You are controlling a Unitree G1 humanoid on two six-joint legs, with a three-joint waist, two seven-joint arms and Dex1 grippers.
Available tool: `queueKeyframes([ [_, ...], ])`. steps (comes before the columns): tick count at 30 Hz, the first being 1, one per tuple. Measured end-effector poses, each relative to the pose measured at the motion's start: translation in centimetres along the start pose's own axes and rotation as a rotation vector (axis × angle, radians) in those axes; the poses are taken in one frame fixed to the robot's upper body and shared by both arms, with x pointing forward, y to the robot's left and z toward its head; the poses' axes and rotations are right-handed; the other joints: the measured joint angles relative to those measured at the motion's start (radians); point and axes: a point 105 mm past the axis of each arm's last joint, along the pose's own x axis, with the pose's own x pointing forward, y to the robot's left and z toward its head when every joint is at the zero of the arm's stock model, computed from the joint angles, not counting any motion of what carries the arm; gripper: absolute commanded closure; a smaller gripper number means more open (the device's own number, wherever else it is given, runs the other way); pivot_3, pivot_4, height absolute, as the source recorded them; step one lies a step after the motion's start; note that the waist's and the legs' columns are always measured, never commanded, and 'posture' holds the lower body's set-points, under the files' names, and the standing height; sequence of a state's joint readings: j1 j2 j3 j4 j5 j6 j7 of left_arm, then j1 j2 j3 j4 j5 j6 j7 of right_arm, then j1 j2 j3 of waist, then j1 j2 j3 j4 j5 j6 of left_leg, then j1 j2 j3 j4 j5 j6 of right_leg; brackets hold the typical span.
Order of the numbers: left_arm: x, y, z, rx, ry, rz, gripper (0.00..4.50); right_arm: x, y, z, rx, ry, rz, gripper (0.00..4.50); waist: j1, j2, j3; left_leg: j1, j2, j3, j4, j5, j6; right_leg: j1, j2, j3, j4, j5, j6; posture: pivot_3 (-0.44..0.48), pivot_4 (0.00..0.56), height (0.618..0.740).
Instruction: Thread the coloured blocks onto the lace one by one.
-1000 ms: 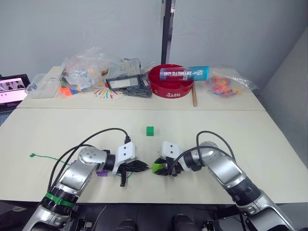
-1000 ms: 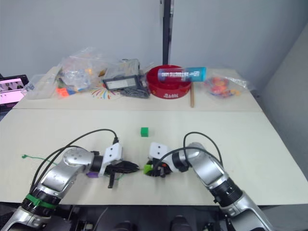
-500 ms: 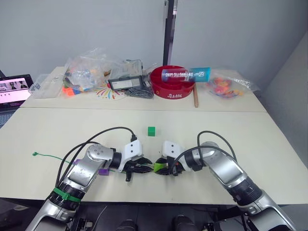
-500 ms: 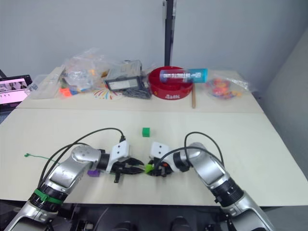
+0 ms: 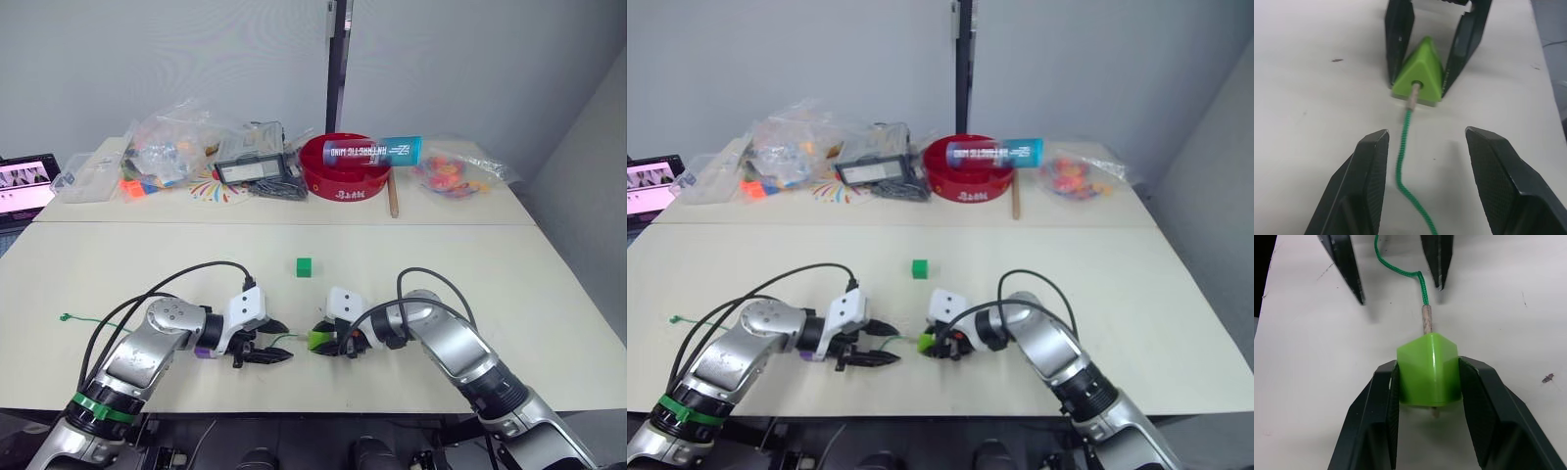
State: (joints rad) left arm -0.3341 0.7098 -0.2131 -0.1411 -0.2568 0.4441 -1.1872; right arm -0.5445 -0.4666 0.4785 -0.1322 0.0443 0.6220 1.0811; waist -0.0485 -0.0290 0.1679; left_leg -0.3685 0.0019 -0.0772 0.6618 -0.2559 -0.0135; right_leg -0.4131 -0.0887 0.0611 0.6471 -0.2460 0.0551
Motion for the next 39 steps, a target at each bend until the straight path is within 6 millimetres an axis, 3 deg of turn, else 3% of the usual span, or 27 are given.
queueKeyframes([
  [5, 0.0, 0.0, -0.7, -0.037, 0.012, 0.023, 1.88, 0.0, 0.0, 0.0, -0.001, 0.0, 0.001, 3.2, 0.0, 0.0, 0.0, 0.0, 0.0, 0.0, 0.0, 0.0, 0.0, 0.0, 0.0, 0.0, 0.0, 0.0, 0.0, 0.0, 0.15, 0.731],
  [13, 0.3, 0.0, -1.2, -0.079, 0.01, 0.02, 4.4, -0.1, 0.0, 0.0, -0.003, 0.003, 0.0, 3.2, 0.002, 0.0, 0.0, 0.0, 0.0, 0.0, 0.0, 0.0, 0.0, 0.0, 0.0, 0.0, 0.0, 0.0, 0.0, 0.0, 0.15, 0.731],
  [14, 0.3, 0.0, -1.2, -0.08, 0.008, 0.021, 4.48, -0.1, 0.0, 0.0, -0.004, 0.004, 0.0, 3.2, 0.002, 0.0, 0.0, 0.0, 0.0, 0.0, 0.0, 0.0, 0.0, 0.0, 0.0, 0.0, 0.0, 0.0, 0.0, 0.0, 0.15, 0.731],
  [24, 0.8, 0.8, -0.2, -0.023, -0.028, 0.028, 4.48, -0.1, 0.1, 0.0, -0.01, 0.007, -0.001, 3.2, 0.003, 0.0, 0.0, 0.0, 0.0, 0.0, 0.0, 0.0, 0.0, 0.0, 0.0, 0.0, 0.0, 0.0, 0.0, 0.0, 0.15, 0.731],
  [32, 1.5, -0.2, 0.6, 0.033, -0.014, -0.06, 4.48, -0.1, 0.1, 0.0, -0.011, 0.008, -0.003, 3.2, 0.003, 0.0, 0.0, -0.001, 0.0, 0.0, 0.0, 0.0, 0.0, 0.0, 0.0, 0.0, 0.0, 0.0, 0.0, 0.0, 0.15, 0.731],
  [39, 3.3, 0.5, 0.7, 0.059, -0.011, -0.035, 4.48, -0.2, 0.0, -0.2, -0.01, 0.014, -0.005, 3.2, 0.006, 0.0, 0.0, 0.0, -0.001, 0.0, 0.0, 0.0, 0.0, 0.001, 0.0, 0.0, -0.001, 0.0, 0.0, 0.0, 0.15, 0.731],
])
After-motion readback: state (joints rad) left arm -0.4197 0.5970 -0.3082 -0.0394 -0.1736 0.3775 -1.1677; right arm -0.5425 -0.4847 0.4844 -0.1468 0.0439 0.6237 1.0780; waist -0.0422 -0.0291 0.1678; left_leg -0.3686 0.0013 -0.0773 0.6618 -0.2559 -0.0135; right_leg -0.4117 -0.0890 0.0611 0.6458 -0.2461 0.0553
